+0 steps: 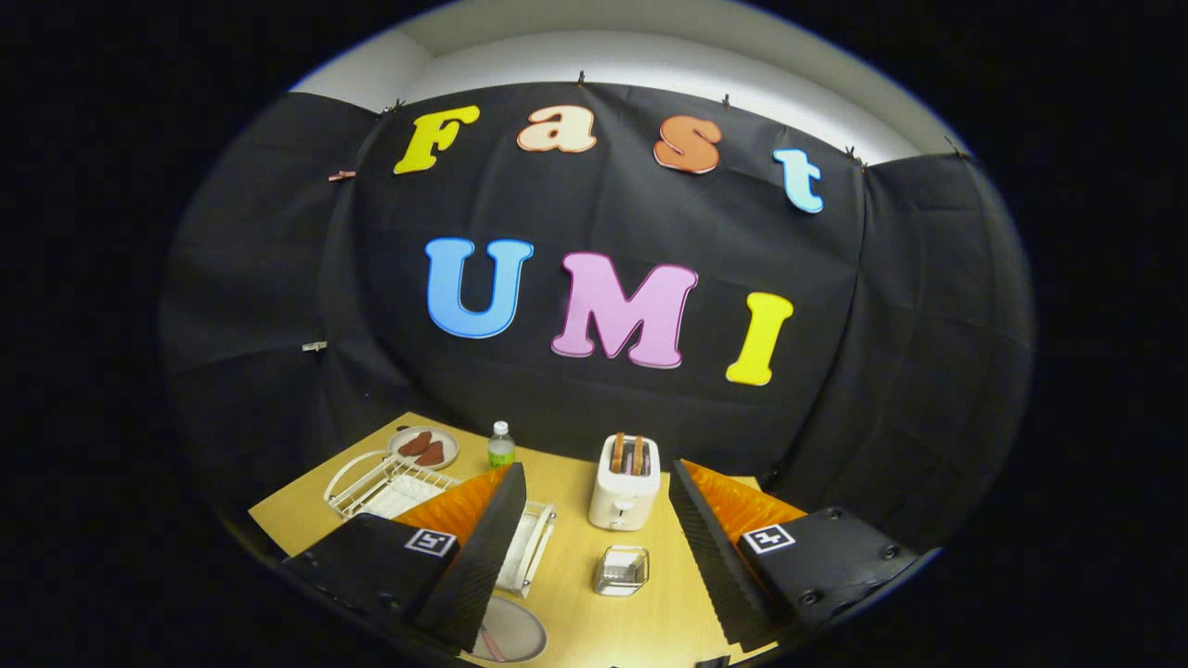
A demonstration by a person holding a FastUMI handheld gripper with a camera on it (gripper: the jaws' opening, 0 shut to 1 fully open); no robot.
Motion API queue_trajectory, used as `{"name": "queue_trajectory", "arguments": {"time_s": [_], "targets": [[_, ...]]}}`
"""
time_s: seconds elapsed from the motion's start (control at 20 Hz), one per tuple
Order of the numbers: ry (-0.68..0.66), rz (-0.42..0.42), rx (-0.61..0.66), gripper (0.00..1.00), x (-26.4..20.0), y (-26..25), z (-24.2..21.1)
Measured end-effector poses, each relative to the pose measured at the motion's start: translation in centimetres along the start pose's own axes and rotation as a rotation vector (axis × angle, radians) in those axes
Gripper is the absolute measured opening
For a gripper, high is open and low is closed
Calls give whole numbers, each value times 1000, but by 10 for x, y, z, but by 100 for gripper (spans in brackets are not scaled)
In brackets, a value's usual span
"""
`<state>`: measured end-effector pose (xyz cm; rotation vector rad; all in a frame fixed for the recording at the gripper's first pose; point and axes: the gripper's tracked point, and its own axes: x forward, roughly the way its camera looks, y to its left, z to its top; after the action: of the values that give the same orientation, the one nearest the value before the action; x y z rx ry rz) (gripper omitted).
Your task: Take the plate from the dish rack, then take the spoon from the basket and place it into the plate.
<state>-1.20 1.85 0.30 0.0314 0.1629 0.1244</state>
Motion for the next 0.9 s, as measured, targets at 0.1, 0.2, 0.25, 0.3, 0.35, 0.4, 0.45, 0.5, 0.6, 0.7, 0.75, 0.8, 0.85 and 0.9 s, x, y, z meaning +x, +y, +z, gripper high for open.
{"name": "queue_trajectory", "arguments": {"time_s": [0.1,0.2,0.25,0.3,0.35,0.4,0.45,0.5,0.6,0.7,0.75,0.8,0.85,0.9], "targets": [[-36,-17,9,95,-6,-2,15],[-58,-15,19,96,-10,-2,24],[-65,-16,13,98,-11,-4,26],[-65,-22,6,98,-13,-6,26],[-67,-23,3,98,-14,-8,26],[-67,-24,7,98,-12,-8,28],[-68,-20,14,98,-13,-8,29],[-70,-19,20,97,-13,-9,31],[-72,-23,18,98,-14,-15,34],[-70,-27,12,98,-16,-17,32],[-68,-28,9,98,-16,-17,31],[-63,-28,7,97,-16,-17,30],[-60,-28,7,98,-17,-17,29],[-57,-26,7,98,-17,-16,28]]}}
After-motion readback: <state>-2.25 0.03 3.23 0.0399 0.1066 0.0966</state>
